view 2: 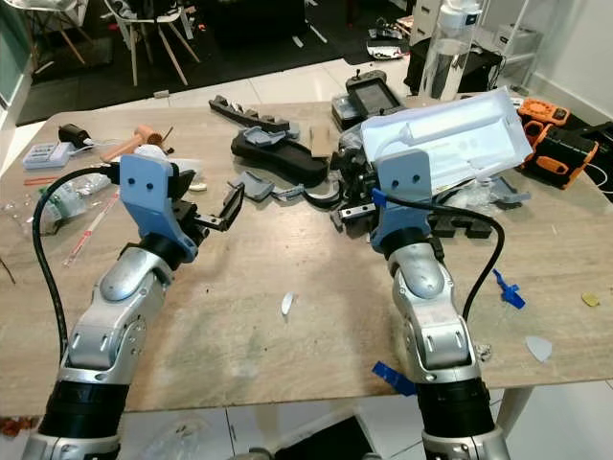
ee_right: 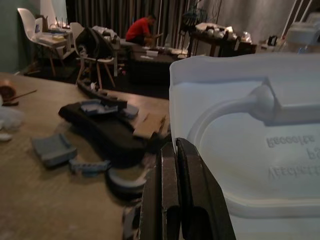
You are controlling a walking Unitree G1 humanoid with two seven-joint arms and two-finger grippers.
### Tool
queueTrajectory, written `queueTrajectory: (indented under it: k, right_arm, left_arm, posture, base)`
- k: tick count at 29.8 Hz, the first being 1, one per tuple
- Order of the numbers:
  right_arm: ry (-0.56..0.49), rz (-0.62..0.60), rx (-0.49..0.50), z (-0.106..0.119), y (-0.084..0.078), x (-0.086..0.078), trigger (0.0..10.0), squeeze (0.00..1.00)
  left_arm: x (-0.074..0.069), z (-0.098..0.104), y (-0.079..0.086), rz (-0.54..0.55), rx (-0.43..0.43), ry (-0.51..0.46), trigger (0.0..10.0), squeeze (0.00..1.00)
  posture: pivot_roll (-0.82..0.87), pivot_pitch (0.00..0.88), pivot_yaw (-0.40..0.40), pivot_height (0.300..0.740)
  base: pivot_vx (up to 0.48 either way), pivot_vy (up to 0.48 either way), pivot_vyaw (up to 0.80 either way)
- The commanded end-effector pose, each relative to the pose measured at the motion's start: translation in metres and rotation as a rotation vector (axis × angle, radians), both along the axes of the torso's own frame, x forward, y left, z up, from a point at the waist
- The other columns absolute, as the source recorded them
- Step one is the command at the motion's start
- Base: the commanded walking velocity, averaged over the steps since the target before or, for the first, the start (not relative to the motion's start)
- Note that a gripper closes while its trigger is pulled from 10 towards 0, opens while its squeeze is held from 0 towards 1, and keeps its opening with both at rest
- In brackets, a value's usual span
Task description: Picking trash to rubbish bin
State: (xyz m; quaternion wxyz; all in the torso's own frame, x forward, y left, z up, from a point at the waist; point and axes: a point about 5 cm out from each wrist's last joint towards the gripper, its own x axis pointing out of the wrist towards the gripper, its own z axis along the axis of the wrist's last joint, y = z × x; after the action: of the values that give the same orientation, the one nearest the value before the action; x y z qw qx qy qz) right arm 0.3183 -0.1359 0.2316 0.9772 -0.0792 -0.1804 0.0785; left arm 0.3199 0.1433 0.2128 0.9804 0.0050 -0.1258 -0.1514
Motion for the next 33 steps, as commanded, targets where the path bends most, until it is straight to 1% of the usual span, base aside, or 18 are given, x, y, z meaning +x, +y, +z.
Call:
queueTrajectory:
  k: [1,15,19,24,30,33]
  right_arm:
    - [0.018,-0.007,0.011,-0.007,-0.001,-0.001,10.0,0.00]
    - [0.023,-0.015,0.015,-0.010,-0.001,-0.001,10.0,0.00]
    - [0.023,-0.018,0.017,-0.010,-0.001,-0.002,10.0,0.00]
    - [0.023,-0.022,0.020,-0.011,-0.001,-0.002,10.0,0.00]
    - [0.027,-0.033,0.034,-0.013,-0.002,-0.003,10.0,0.00]
    - [0.031,-0.036,0.039,-0.013,-0.002,-0.003,10.0,0.00]
  left_arm:
    - [0.000,-0.004,0.000,-0.006,-0.010,0.019,10.0,0.00]
    - [0.001,-0.003,-0.001,-0.027,-0.004,0.017,10.0,0.00]
    - [0.000,-0.004,-0.004,-0.050,0.018,0.018,10.0,0.00]
    - [0.000,-0.003,-0.006,-0.069,0.023,0.017,10.0,0.00]
    - [-0.001,-0.003,-0.012,-0.127,0.040,0.014,10.0,0.00]
    - [-0.002,-0.003,-0.013,-0.135,0.042,0.015,10.0,0.00]
  posture:
    - [-0.01,0.139,0.063,0.740]
    - [-0.01,0.146,0.070,0.740]
    - [-0.01,0.146,0.072,0.740]
    - [-0.01,0.148,0.077,0.740]
    - [0.00,0.150,0.087,0.740]
    - [0.00,0.150,0.089,0.740]
  base:
    - [-0.311,0.000,0.00]
    - [-0.314,0.000,0.00]
    - [0.000,0.000,0.00]
    - [0.000,0.000,0.00]
    - [0.000,0.000,0.00]
    - [0.000,0.000,0.00]
